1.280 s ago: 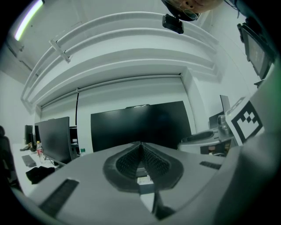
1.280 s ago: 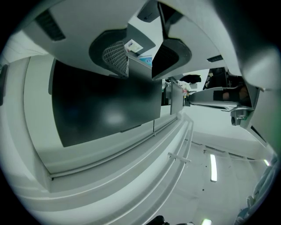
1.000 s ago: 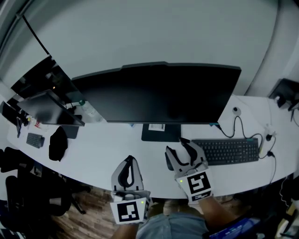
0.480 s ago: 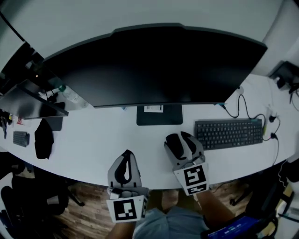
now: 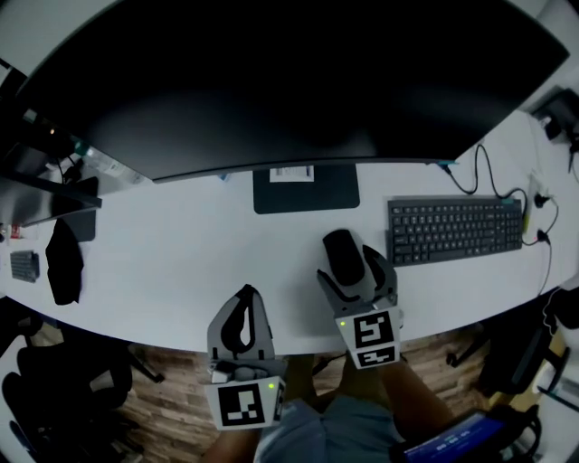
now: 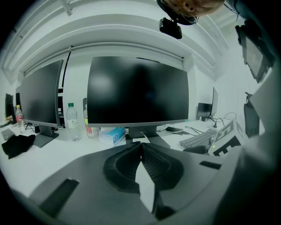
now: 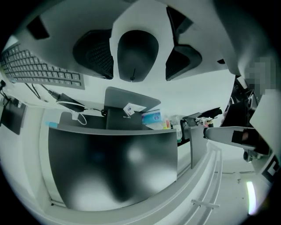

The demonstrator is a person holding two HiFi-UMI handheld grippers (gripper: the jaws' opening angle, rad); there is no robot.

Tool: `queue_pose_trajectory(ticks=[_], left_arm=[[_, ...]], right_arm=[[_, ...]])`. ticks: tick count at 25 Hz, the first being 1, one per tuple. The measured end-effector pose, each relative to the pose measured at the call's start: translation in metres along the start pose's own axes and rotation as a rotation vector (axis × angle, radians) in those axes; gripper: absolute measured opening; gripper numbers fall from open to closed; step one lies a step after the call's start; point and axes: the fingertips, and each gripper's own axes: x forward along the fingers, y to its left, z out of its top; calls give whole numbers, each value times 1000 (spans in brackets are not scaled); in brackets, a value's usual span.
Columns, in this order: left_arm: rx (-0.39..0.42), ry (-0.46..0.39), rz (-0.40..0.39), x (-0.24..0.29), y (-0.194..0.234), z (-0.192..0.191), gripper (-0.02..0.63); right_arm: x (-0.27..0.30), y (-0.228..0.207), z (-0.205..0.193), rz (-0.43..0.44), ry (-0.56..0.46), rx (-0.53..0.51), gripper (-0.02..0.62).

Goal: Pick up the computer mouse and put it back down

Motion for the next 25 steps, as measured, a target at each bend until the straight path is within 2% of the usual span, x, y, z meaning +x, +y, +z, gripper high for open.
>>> queue_pose_trajectory(ticks=[12,25], left_arm=[[-11,46,-12,12,8,-18,8],[-20,43,-5,18,13,-18,8]], right_arm=[[14,-6,-23,-52,87,9,394],[19,-6,-31,-48,162,17,396]])
